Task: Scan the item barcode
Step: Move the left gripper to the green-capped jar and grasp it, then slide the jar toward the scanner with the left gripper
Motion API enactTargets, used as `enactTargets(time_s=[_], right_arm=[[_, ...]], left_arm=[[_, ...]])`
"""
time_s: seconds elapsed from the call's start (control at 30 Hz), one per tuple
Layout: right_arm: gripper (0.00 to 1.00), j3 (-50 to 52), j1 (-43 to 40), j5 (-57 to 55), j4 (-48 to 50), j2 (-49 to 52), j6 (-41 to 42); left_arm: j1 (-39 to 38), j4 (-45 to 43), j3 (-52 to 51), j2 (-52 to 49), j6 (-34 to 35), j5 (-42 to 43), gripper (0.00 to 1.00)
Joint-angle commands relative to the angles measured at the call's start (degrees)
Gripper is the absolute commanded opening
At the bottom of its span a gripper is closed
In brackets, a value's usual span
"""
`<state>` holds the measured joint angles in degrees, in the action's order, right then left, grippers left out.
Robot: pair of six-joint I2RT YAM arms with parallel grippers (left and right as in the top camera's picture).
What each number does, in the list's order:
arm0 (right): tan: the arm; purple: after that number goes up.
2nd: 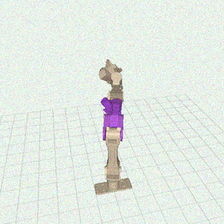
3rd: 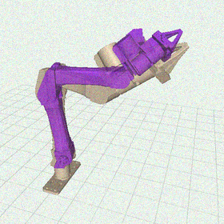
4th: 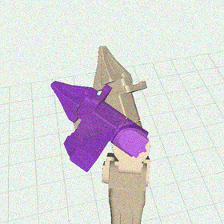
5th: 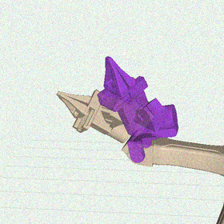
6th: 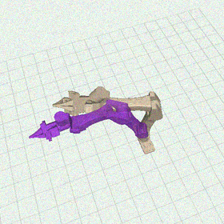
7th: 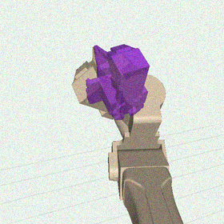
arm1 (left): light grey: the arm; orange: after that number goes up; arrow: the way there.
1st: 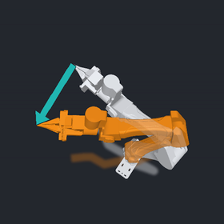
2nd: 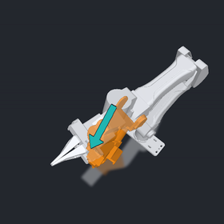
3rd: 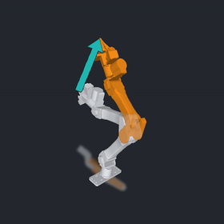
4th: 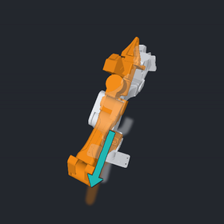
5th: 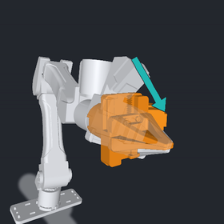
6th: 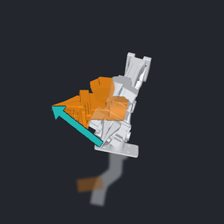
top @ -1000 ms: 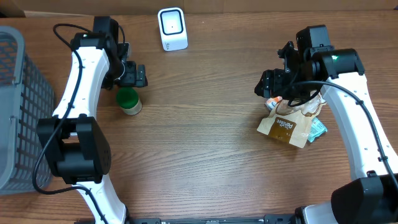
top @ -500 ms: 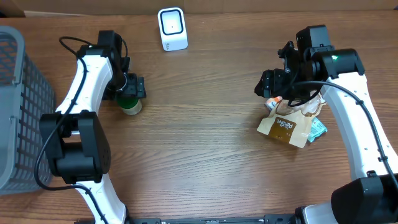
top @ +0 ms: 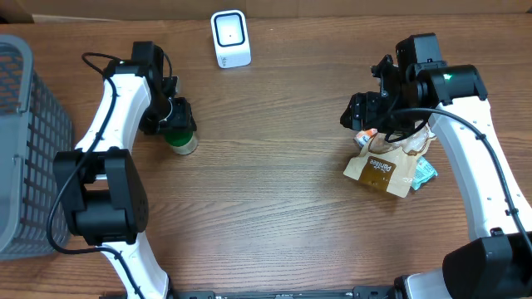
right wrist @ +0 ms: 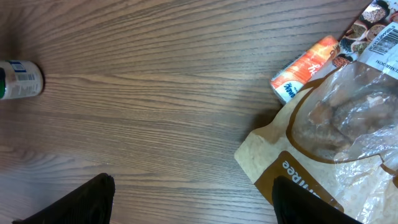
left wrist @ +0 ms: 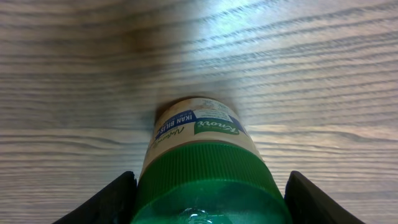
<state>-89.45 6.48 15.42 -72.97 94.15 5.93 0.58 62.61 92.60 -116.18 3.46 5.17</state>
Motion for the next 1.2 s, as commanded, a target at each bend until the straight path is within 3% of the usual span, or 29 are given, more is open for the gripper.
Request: enactTargets(time_s=[0.0, 0.4, 0.6, 1.0, 1.17], right_arm=[[0.79, 0.31, 0.22, -0.44, 0.35, 0.17, -0.44], [0.79, 0.31, 0.22, -0.42, 0.33, 0.17, -0.44], [0.79, 0.31, 0.22, -0.42, 0.28, 0.17, -0.44], [0.79, 0.31, 0.22, -0.39, 0.28, 0.17, -0.42], [0.79, 0.31, 0.22, -0.39, 0.28, 0.17, -0.42]], left_arm=[[-2.16, 0.81, -0.63, -0.72, 2.86, 4.98, 0.57], [-12.70, 4.68, -0.63, -0.72, 19.80, 7.98, 0.63], [-15.87, 5.57, -0.61, -0.72, 22.18, 7.91, 0.73], [-17.20, 7.58, -0.22, -0.70, 25.16, 11.41, 0.74], [-19.89, 7.04, -0.22, -0.70, 26.21, 11.43, 0.82]])
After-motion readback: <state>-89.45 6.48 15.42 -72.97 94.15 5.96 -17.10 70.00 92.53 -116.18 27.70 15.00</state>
